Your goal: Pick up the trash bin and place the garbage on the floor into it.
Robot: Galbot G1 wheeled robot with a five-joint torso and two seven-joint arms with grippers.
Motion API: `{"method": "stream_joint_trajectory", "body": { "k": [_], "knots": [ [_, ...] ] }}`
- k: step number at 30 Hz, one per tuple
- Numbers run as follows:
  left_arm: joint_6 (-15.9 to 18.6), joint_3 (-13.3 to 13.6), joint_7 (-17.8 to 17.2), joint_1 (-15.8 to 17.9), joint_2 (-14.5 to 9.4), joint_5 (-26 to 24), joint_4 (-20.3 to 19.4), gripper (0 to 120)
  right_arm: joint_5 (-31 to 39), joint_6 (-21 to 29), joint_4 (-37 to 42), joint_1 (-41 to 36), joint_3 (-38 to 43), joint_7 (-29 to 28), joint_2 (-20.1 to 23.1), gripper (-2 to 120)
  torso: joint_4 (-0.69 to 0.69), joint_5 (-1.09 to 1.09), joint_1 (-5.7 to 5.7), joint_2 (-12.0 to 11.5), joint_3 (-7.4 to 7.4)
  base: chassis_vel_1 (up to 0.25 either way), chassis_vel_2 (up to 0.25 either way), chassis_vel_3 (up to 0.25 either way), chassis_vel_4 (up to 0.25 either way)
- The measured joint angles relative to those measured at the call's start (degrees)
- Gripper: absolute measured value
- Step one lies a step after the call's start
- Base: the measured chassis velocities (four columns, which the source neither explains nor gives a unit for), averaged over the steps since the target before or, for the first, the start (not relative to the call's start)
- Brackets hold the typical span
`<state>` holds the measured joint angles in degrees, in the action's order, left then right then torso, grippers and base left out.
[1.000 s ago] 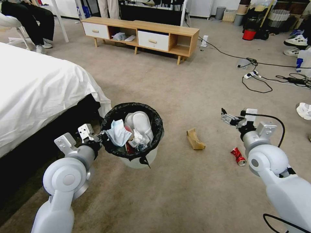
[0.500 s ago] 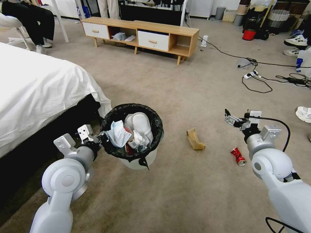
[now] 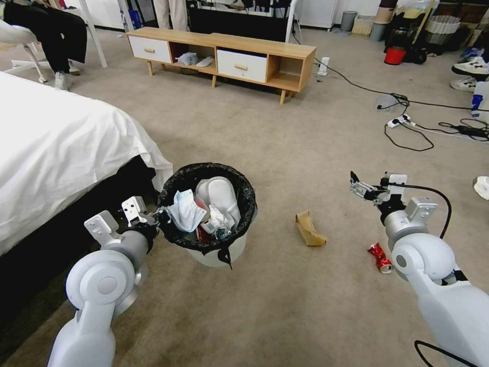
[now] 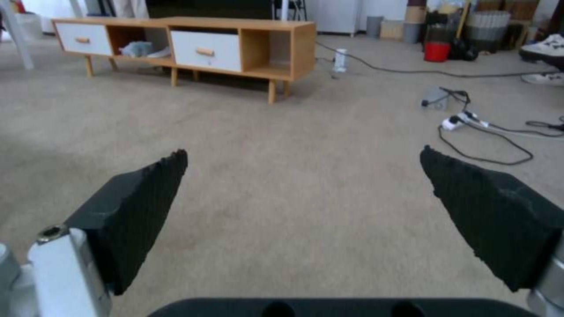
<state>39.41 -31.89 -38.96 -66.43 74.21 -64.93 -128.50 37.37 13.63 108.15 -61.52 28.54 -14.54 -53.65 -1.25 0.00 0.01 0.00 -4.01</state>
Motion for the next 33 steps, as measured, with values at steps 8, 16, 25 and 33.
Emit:
{"method": "stream_joint_trajectory", "body": {
  "k": [8, 16, 25, 33],
  "knots": [
    [0.0, -0.1, 0.0, -0.1, 0.1, 0.1, 0.0, 4, -0.3, -0.6, -0.2, 0.4, -0.5, 0.3, -0.2, 100, 0.00, 0.00, -0.01, 0.0, 0.02, 0.000, 0.000, 0.000, 0.000],
    [0.0, -0.1, 0.0, -0.3, 0.3, 0.2, 0.0, 4, -0.5, -0.6, -0.4, 0.9, -1.0, 0.4, -0.5, 100, 0.01, 0.00, 0.00, 0.0, 0.01, 0.000, 0.000, 0.000, 0.000],
    [0.0, -0.1, 0.0, -0.3, 0.3, 0.2, -0.2, 4, -0.6, 0.0, -0.3, 1.2, -1.4, 0.4, -0.6, 100, 0.00, 0.00, 0.00, 0.0, 0.02, 0.000, 0.000, 0.000, 0.000],
    [0.0, -0.1, 0.0, -0.3, 0.3, 0.2, -0.2, 4, -0.7, -0.1, -0.4, 1.2, -1.4, 0.4, -0.7, 100, 0.00, 0.00, -0.01, 0.0, 0.02, -0.075, 0.065, 0.068, -0.077]
  ]
}}
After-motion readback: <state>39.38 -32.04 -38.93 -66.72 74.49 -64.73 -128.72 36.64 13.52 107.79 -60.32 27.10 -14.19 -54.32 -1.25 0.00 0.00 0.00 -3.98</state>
